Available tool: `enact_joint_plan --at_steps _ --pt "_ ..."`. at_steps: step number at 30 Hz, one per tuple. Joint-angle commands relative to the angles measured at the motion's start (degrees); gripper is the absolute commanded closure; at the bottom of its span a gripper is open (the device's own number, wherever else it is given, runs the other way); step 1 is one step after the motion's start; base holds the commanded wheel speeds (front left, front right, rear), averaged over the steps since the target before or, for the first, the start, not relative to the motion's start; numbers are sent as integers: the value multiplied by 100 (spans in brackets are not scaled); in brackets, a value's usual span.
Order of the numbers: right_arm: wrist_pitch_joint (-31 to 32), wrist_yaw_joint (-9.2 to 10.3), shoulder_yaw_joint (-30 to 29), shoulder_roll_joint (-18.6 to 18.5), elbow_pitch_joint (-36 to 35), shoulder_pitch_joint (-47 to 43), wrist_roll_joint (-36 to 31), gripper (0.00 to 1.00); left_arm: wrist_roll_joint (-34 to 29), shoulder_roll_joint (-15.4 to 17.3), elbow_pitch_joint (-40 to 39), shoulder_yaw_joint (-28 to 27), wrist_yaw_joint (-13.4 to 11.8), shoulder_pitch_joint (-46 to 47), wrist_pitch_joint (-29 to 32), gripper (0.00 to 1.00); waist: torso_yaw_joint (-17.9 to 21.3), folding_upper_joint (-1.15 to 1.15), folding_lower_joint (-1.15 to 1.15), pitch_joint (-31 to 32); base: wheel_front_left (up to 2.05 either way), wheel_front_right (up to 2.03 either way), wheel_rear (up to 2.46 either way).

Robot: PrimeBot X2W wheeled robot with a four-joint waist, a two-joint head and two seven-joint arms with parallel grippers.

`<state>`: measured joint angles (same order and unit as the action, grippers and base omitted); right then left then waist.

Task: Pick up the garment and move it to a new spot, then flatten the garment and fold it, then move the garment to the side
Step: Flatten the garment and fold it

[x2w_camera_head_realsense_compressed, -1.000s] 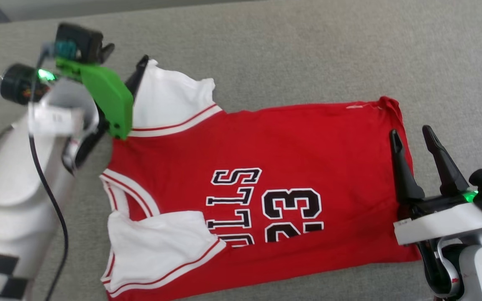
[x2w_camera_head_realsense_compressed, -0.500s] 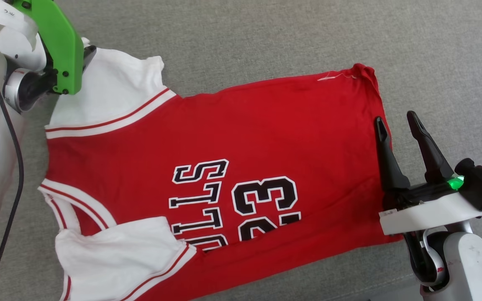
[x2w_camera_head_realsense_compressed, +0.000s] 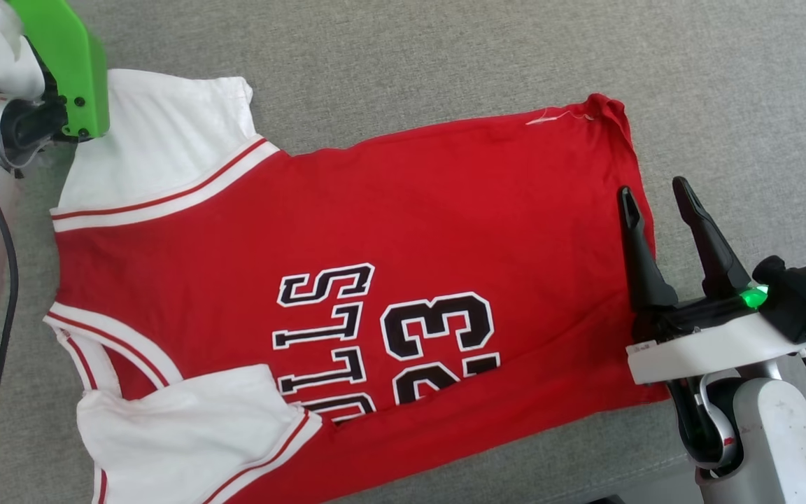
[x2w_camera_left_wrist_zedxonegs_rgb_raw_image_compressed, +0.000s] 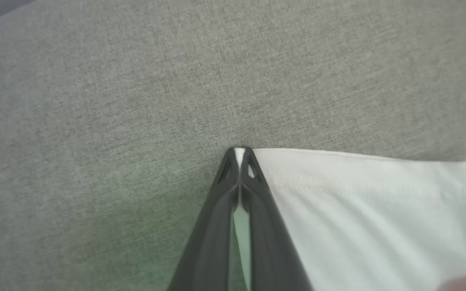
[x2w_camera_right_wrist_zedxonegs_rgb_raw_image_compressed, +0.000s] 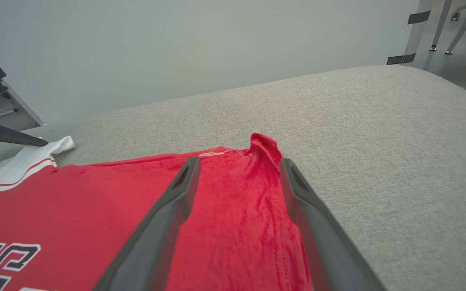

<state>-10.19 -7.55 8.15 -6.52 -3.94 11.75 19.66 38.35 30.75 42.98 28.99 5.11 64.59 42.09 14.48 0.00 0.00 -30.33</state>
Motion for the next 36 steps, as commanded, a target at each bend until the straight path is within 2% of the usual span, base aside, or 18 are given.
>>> enact_joint_plan --at_steps 1,6,9,13,18,26,32,36 --pt "-11 6 -8 -18 14 106 -30 0 137 -63 219 -30 -94 -318 18 100 -43 0 0 50 0 0 0" --pt "208 6 -133 -243 70 111 -78 0 336 -275 86 -198 -69 -390 -494 100 -239 0 0 438 0 0 0" --pt "655 6 -245 -447 151 118 -187 0 427 -360 -103 -235 -12 -515 -729 100 -363 0 0 667 0 0 0" --pt "1474 6 -353 -752 208 257 -287 0 552 -432 -514 -257 36 -733 -878 100 -577 0 0 856 0 0 0" --pt "2731 6 -436 -1170 280 655 -88 0 786 -450 -1410 -337 42 -1167 -953 100 -897 0 0 916 0 0 0" --pt "4328 6 -113 -1914 675 1448 408 0 993 -382 -3047 -403 -261 -1880 -857 100 -1366 0 0 685 0 0 0" --pt "4830 6 100 -2234 1201 1939 565 0 944 -352 -3886 -305 -453 -2264 -824 100 -1603 0 0 533 0 0 0" --pt "5079 6 247 -2313 1535 2145 673 0 937 -371 -4174 -257 -514 -2358 -807 100 -1710 0 0 473 0 0 0"
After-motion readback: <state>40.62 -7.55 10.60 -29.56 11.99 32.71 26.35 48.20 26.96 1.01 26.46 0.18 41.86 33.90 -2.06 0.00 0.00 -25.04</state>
